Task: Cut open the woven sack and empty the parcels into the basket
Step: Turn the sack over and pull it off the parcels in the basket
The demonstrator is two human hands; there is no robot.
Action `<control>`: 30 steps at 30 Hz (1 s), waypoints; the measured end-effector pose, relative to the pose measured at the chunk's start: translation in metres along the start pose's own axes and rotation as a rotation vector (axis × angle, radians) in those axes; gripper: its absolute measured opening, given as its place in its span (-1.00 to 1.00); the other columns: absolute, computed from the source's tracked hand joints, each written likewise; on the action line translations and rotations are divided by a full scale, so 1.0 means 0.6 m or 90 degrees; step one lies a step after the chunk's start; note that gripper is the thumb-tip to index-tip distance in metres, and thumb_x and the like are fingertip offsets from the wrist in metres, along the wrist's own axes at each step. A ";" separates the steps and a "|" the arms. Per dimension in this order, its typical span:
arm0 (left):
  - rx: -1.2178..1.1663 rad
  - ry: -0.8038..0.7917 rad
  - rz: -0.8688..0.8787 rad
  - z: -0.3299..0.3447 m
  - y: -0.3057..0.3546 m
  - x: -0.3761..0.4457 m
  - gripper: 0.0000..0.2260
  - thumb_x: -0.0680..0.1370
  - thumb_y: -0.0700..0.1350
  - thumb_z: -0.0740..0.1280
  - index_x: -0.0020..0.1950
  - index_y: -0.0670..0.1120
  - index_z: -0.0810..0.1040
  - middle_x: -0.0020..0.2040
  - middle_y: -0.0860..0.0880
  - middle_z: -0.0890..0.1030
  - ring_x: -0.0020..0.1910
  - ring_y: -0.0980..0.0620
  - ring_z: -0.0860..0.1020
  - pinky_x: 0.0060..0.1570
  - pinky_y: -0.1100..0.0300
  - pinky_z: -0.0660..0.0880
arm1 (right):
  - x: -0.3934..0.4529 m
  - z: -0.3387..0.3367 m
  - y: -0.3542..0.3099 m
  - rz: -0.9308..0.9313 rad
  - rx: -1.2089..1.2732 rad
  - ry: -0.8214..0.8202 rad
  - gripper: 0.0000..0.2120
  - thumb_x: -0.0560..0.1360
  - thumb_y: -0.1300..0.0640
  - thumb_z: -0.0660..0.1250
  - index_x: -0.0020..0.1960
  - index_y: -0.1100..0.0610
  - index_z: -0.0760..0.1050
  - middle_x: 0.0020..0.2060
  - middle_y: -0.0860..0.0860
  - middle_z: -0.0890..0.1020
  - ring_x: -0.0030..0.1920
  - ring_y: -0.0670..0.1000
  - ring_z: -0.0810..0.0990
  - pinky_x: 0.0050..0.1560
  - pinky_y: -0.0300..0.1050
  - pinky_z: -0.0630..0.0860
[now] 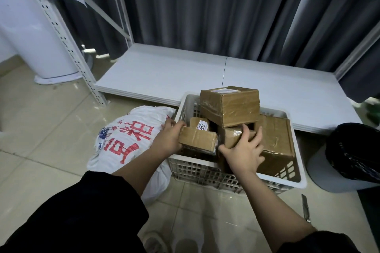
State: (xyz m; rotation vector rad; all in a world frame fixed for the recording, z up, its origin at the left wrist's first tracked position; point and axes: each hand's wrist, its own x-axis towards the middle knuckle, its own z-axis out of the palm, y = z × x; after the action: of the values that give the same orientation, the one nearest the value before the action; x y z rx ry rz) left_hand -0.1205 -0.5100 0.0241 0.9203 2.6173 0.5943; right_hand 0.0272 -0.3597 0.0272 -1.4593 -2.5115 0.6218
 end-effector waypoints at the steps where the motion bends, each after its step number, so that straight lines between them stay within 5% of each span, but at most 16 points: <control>1: 0.018 0.003 0.009 0.003 0.002 0.005 -0.44 0.39 -0.24 0.43 0.33 0.03 0.34 0.38 -0.13 0.24 0.19 -0.18 0.49 0.13 0.03 0.49 | 0.004 -0.008 0.000 -0.006 -0.011 0.000 -0.08 0.26 -0.22 0.44 0.48 -0.07 0.07 0.52 0.09 -0.07 0.34 0.28 0.25 0.22 0.21 0.29; 14: 0.253 0.003 0.062 0.016 0.031 0.038 -0.38 0.43 -0.14 0.42 0.41 0.06 0.22 0.38 -0.16 0.27 0.13 -0.20 0.53 0.02 -0.03 0.55 | 0.079 -0.058 -0.015 -0.028 -0.165 -0.125 -0.05 0.27 -0.39 0.35 0.51 -0.17 -0.03 0.47 0.14 0.03 0.36 0.31 0.24 0.30 0.24 0.21; 20: 0.363 -0.045 0.155 0.031 0.029 0.038 -0.40 0.42 -0.17 0.39 0.39 0.05 0.23 0.35 -0.13 0.25 0.15 -0.16 0.47 -0.10 0.01 0.54 | 0.058 -0.036 -0.013 -0.119 -0.264 -0.093 0.02 0.28 -0.32 0.38 0.53 -0.07 -0.12 0.53 0.13 -0.13 0.34 0.28 0.27 0.25 0.15 0.26; 26: 0.366 -0.118 0.146 0.023 0.040 0.054 -0.42 0.39 -0.06 0.43 0.35 0.04 0.27 0.35 -0.14 0.26 0.17 -0.14 0.48 -0.03 0.02 0.51 | 0.094 -0.065 0.000 -0.356 -0.349 -0.221 0.07 0.21 -0.24 0.45 0.52 -0.08 -0.10 0.54 -0.01 -0.09 0.44 0.23 0.17 0.36 0.24 0.18; 30: 0.409 -0.144 0.127 0.018 0.058 0.062 -0.40 0.41 -0.09 0.42 0.38 0.02 0.23 0.32 -0.14 0.28 0.15 -0.14 0.49 -0.08 0.07 0.46 | 0.140 -0.086 -0.008 -0.384 -0.370 -0.318 0.06 0.21 -0.22 0.46 0.51 -0.13 -0.10 0.54 -0.07 -0.12 0.47 0.21 0.13 0.41 0.29 0.11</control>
State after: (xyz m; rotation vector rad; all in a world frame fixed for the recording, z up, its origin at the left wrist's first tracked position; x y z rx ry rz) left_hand -0.1256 -0.4581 0.0261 1.3429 2.5455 -0.3320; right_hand -0.0015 -0.2757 0.0706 -0.5882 -3.4986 0.1504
